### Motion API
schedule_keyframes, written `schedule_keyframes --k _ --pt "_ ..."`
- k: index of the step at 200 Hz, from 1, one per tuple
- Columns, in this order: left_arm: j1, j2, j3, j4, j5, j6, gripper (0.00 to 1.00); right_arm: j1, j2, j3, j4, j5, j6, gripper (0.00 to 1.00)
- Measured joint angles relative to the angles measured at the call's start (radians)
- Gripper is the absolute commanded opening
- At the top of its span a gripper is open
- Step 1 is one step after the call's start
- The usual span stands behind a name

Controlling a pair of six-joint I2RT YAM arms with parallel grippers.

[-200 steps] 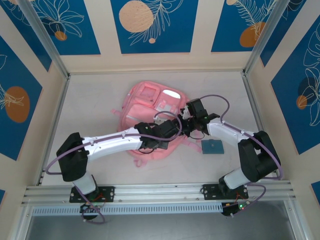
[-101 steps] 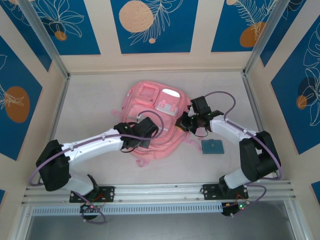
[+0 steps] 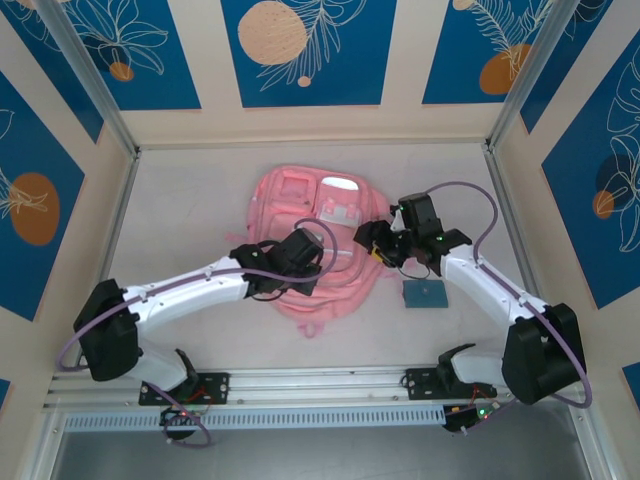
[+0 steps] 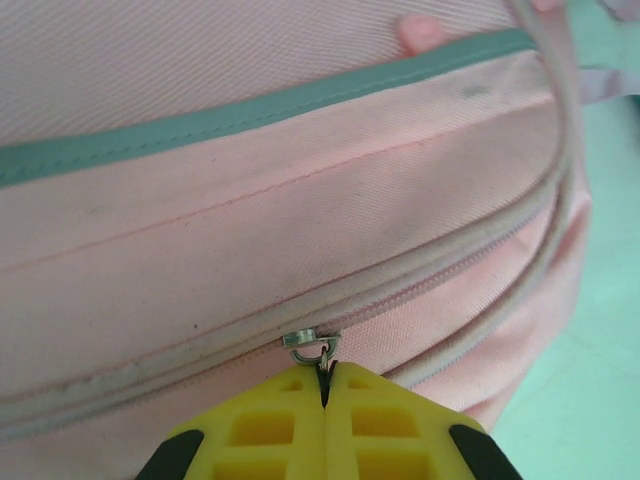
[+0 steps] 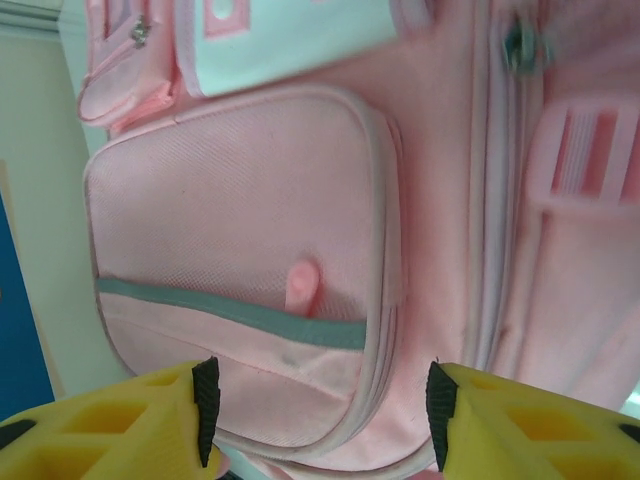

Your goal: Pack the student bag

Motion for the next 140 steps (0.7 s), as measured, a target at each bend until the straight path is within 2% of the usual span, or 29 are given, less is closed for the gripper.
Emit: schedule_keyframes --k 39,83,108,140 --pt "-0.05 0.1 0.082 0.047 0.04 -0.001 0.0 -0.006 -0.032 -0.06 -0.024 -0.002 0.085 0.57" --pt "-0.056 0.158 0.121 0.048 0.055 -0.002 0.0 -0.006 -0.032 -0.121 -0.008 -0.008 0.177 0.53" --pt "-0.056 0.158 0.125 0.043 0.055 -0.002 0.0 -0.006 -0.013 -0.122 0.022 -0.033 0.201 0.44" --pt "-0.056 0.159 0.134 0.026 0.054 -0.001 0.0 -0.006 0.006 -0.122 0.051 -0.046 0.208 0.28"
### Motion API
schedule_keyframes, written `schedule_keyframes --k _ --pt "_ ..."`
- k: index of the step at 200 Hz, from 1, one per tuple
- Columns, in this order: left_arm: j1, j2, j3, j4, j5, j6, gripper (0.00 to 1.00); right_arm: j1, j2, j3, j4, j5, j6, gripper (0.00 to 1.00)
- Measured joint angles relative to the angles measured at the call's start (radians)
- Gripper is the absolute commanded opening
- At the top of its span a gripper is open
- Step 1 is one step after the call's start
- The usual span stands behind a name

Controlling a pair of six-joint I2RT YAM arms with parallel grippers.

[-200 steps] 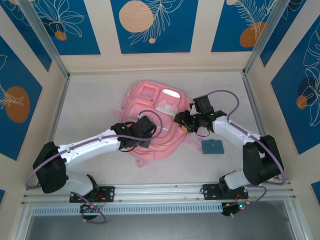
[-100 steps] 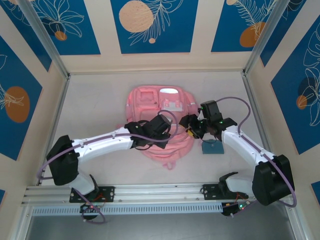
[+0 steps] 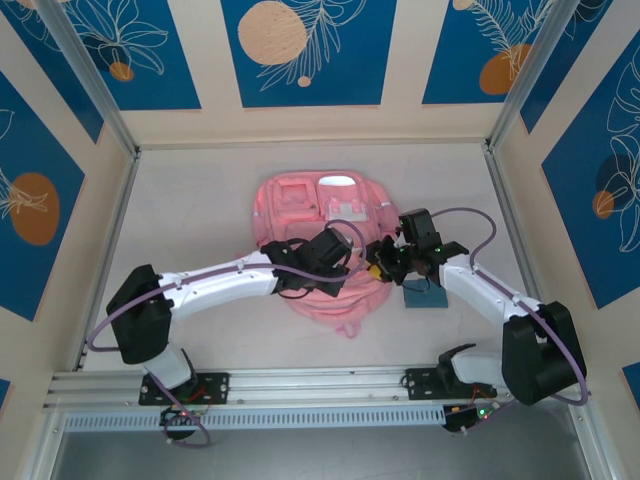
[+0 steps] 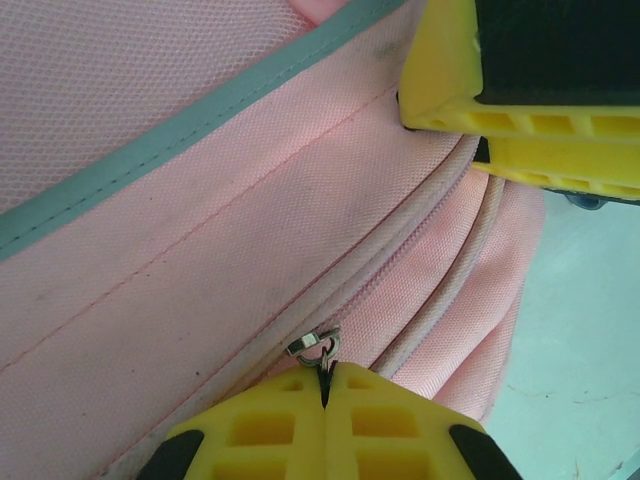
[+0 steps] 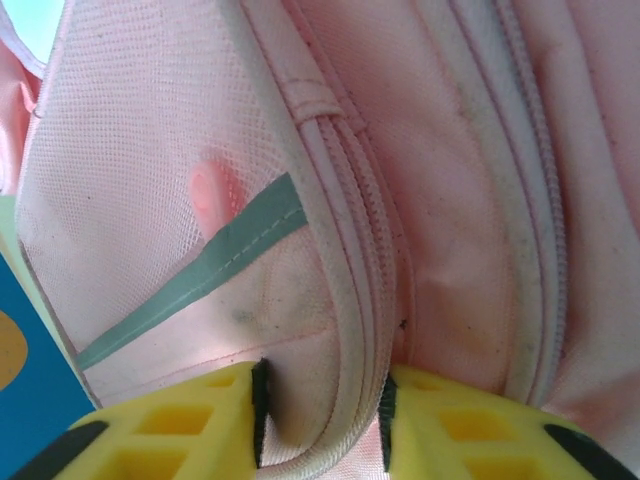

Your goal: Pack the student bag

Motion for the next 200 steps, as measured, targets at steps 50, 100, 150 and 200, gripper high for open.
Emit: schedule_keyframes --k 50,100,150,200 --pt "-0.001 -0.002 0.025 -0.085 -0.063 0.014 0.0 0.004 0.0 0.011 -0.019 0.032 -0.027 0.19" --pt "0.015 -0.1 -0.046 -0.159 -0.137 0.027 0.0 0.007 -0.008 0.023 -0.038 0.063 -0.05 0.18" --pt "0.111 -0.195 -0.141 -0.199 -0.176 0.027 0.0 0.007 -0.008 0.025 -0.043 0.079 -0.065 0.17" --pt "0.24 -0.235 -0.183 -0.142 -0.077 0.118 0.0 0.008 -0.008 0.026 -0.039 0.07 -0.077 0.17"
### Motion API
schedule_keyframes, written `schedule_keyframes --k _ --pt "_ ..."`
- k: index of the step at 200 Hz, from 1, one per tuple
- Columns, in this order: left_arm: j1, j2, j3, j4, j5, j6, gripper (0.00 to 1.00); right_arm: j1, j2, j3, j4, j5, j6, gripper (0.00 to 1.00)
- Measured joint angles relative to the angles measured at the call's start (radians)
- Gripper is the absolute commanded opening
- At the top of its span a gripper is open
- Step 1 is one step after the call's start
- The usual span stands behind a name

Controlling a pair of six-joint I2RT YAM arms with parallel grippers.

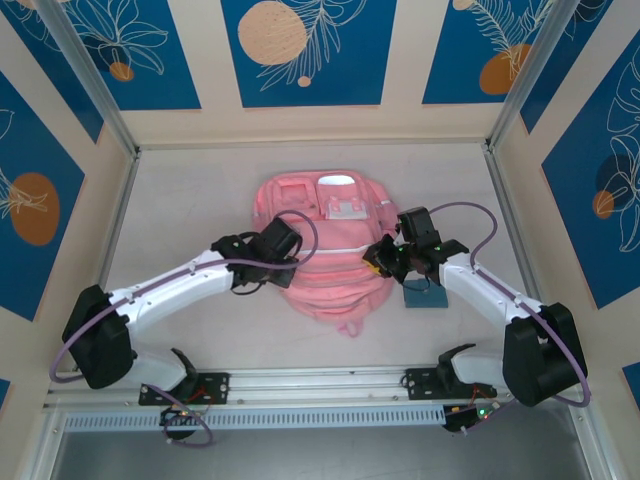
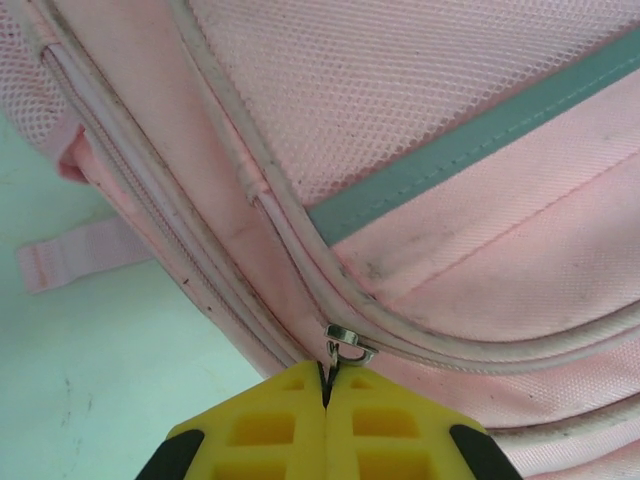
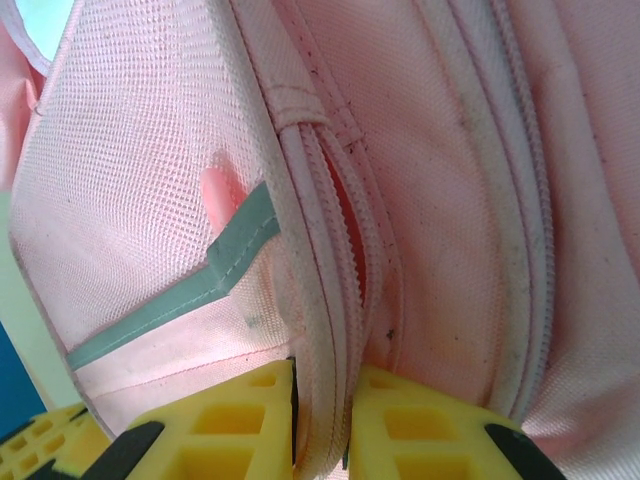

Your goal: Pack the student bag

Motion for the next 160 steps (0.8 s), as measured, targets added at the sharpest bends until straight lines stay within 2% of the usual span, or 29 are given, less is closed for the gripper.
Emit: schedule_keyframes --k 61,105,160 --pt "0.134 -0.005 -0.001 0.052 0.146 0.129 0.0 0.002 0.024 0.031 0.005 -0.019 -0.04 0.14" --pt "0.183 0.027 0.006 0.064 0.181 0.17 0.0 0.007 0.078 0.067 0.005 -0.026 -0.074 0.12" --pt "0.22 0.093 0.036 0.083 0.201 0.284 0.0 0.006 0.142 0.117 0.004 0.001 -0.134 0.1"
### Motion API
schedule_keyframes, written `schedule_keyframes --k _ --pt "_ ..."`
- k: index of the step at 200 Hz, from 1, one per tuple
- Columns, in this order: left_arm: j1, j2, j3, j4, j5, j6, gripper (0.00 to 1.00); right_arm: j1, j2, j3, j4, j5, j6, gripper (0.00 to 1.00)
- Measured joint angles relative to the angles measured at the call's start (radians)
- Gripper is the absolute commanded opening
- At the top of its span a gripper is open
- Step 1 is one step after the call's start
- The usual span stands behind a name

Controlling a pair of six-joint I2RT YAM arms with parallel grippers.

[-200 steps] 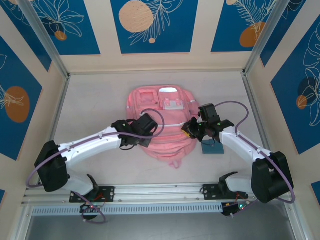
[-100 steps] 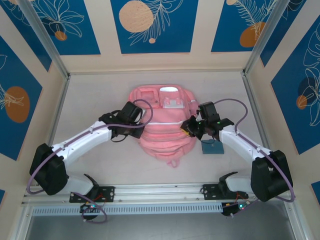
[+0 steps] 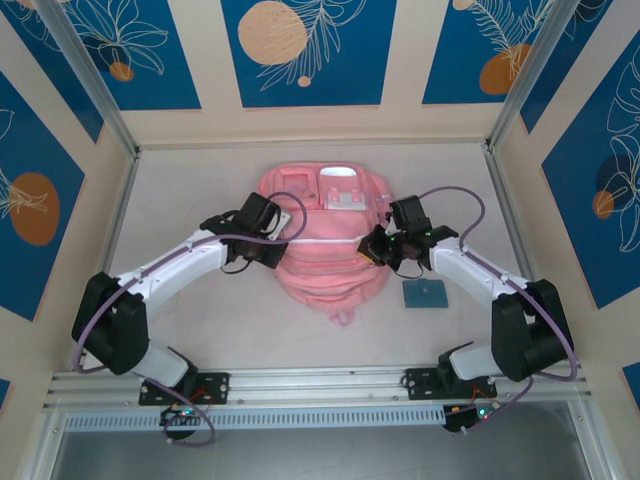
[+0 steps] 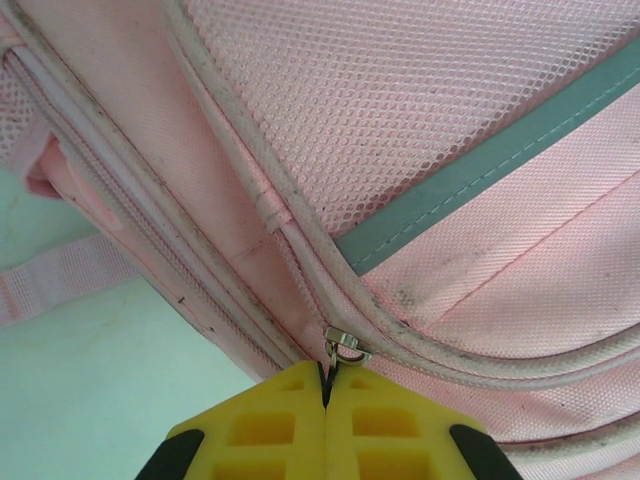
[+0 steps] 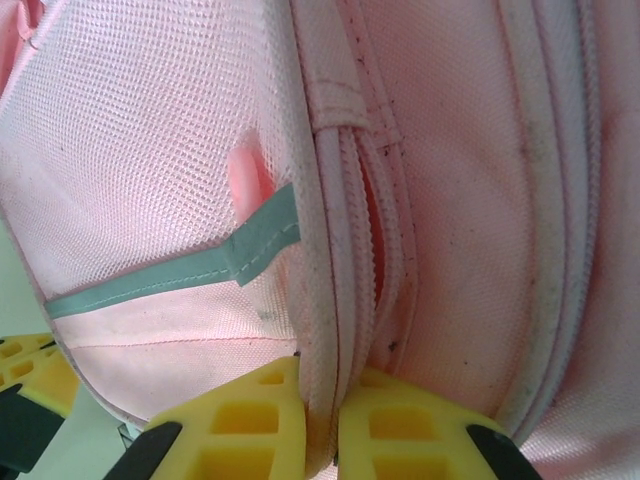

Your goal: Pack the student bag

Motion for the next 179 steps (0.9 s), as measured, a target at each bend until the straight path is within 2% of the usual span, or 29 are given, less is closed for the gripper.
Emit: schedule_keyframes --k 49,90,111,126,141,157,169,179 --pt "0.023 -0.01 -0.014 0.064 -0.053 -0.004 0.0 0.004 0.084 0.071 0.003 -0.008 -0.069 0.1" --pt "0.038 -0.105 -0.103 0.104 -0.083 -0.061 0.0 0.045 0.152 0.134 -0.003 -0.018 -0.112 0.13" --pt "0.045 -0.159 -0.147 0.093 -0.101 -0.093 0.0 0.072 0.193 0.18 -0.009 -0.03 -0.142 0.25" --pt "0.05 -0.193 -0.175 0.079 -0.123 -0.118 0.0 0.088 0.211 0.208 -0.019 -0.03 -0.169 0.45" --pt "0.056 -0.211 -0.182 0.049 -0.14 -0.145 0.25 0.096 0.211 0.231 -0.044 -0.024 -0.185 0.6" --pt "0.06 -0.226 -0.182 0.016 -0.153 -0.179 0.53 0.096 0.196 0.249 -0.072 0.015 -0.204 0.69" --pt "0.061 -0.24 -0.182 -0.005 -0.155 -0.2 0.68 0.095 0.165 0.251 -0.109 0.065 -0.214 0.72" --pt "0.062 -0.251 -0.179 -0.023 -0.156 -0.231 0.76 0.092 0.131 0.251 -0.147 0.116 -0.22 0.73"
